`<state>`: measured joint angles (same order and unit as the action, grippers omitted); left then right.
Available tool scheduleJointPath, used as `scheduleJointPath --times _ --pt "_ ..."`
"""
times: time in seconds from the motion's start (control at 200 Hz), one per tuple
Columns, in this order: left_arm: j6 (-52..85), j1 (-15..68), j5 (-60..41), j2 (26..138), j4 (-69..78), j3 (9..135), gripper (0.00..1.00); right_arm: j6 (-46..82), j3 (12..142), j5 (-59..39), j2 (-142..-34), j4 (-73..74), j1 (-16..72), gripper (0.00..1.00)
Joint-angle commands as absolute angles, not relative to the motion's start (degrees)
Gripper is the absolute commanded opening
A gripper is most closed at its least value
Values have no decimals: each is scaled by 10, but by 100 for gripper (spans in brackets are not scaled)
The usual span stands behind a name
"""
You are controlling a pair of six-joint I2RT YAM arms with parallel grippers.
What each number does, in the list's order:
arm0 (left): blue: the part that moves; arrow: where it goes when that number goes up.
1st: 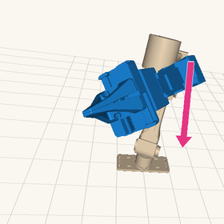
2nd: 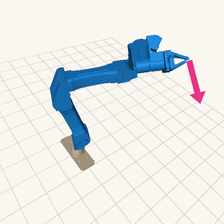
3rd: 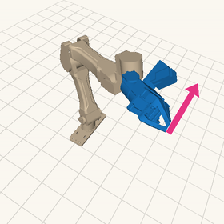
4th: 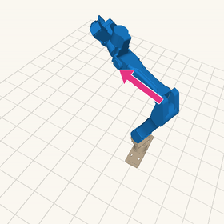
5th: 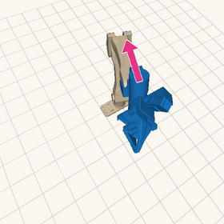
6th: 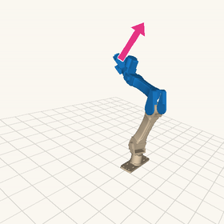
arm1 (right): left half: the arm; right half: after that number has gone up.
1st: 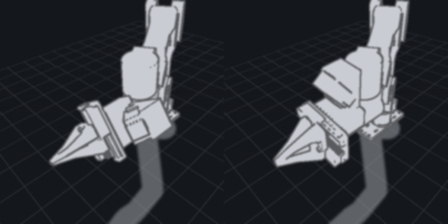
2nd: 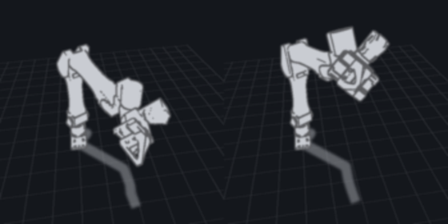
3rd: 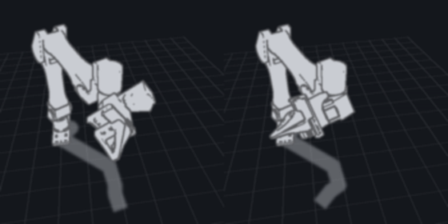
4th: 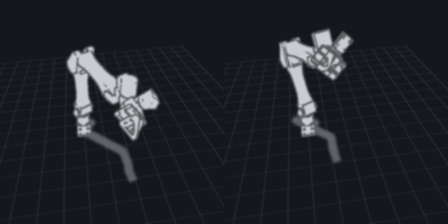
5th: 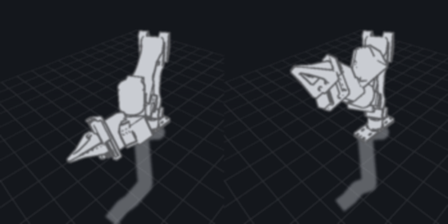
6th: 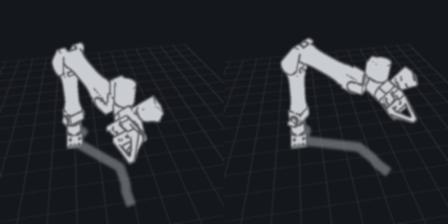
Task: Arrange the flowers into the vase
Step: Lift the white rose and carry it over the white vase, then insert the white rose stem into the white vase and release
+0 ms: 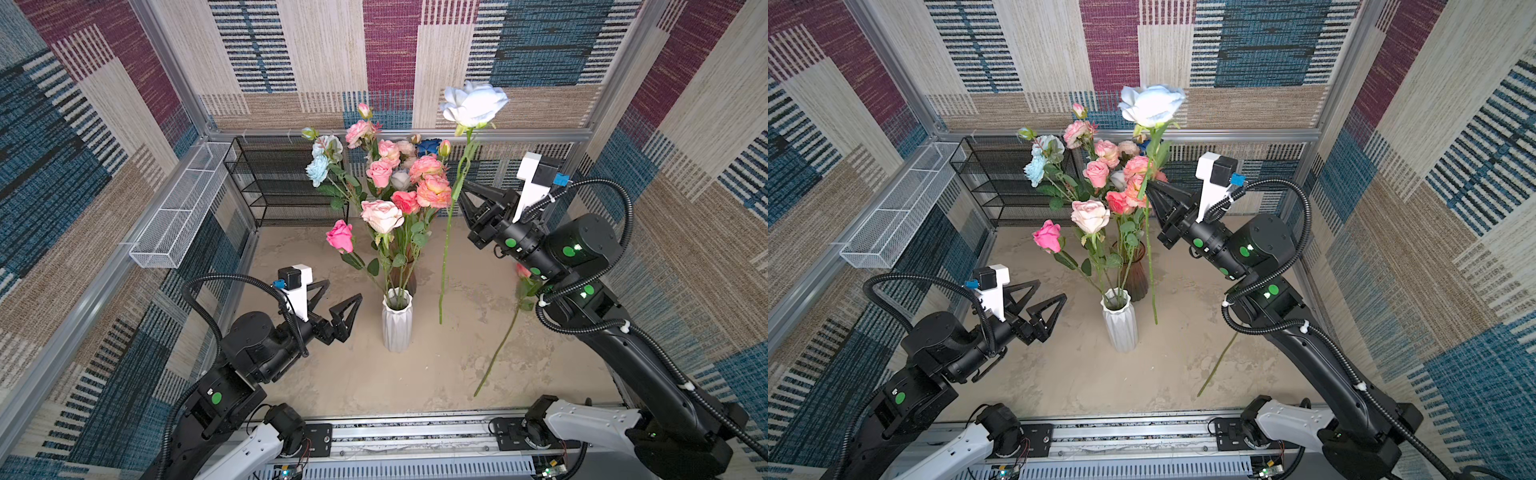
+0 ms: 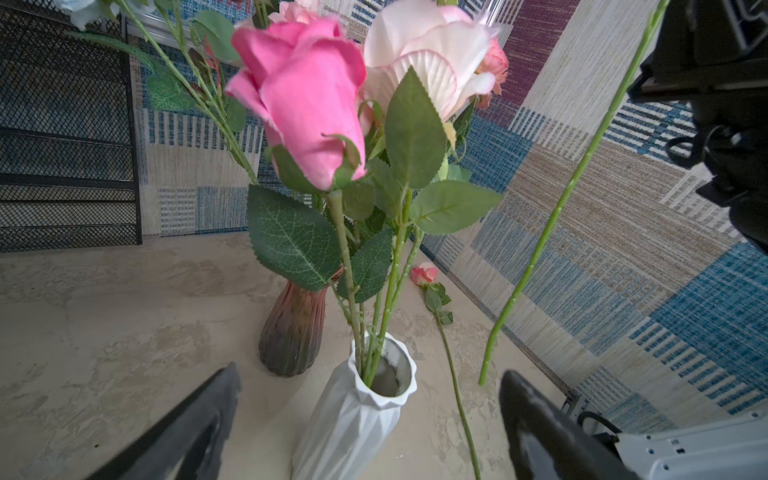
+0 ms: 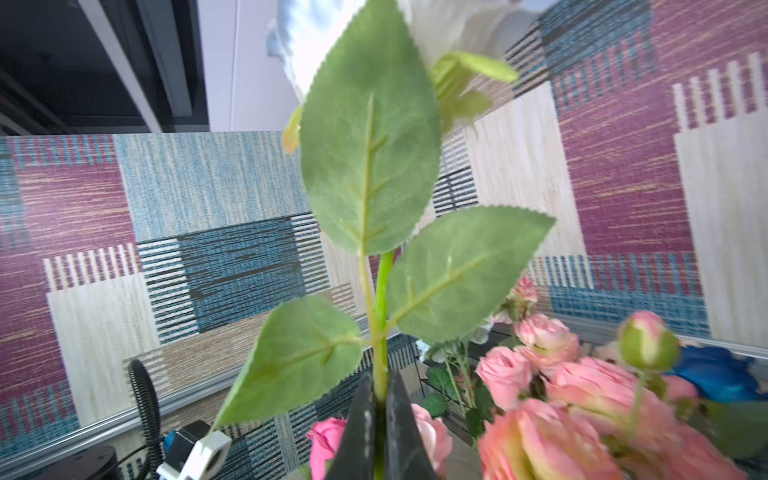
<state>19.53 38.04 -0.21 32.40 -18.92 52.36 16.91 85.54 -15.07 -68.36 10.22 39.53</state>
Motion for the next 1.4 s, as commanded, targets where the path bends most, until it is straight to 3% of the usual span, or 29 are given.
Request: scheduleJointPath --times 0.0,0.326,0.771,1.062,1.197,1.397 --pt "184 381 4 327 -188 530 99 139 895 -173 -719 179 424 0" --pt "183 380 2 325 -186 528 99 91 974 -157 -813 224 472 0" --pt "181 381 0 323 -182 523 99 129 701 -124 -743 341 473 0" --pt "184 381 -4 329 -175 519 99 147 613 -114 -721 307 473 0" --pt "184 381 -5 330 -175 519 99 159 592 -111 -722 276 473 7" --pt "184 381 -9 330 -177 523 99 177 554 -108 -689 255 473 38"
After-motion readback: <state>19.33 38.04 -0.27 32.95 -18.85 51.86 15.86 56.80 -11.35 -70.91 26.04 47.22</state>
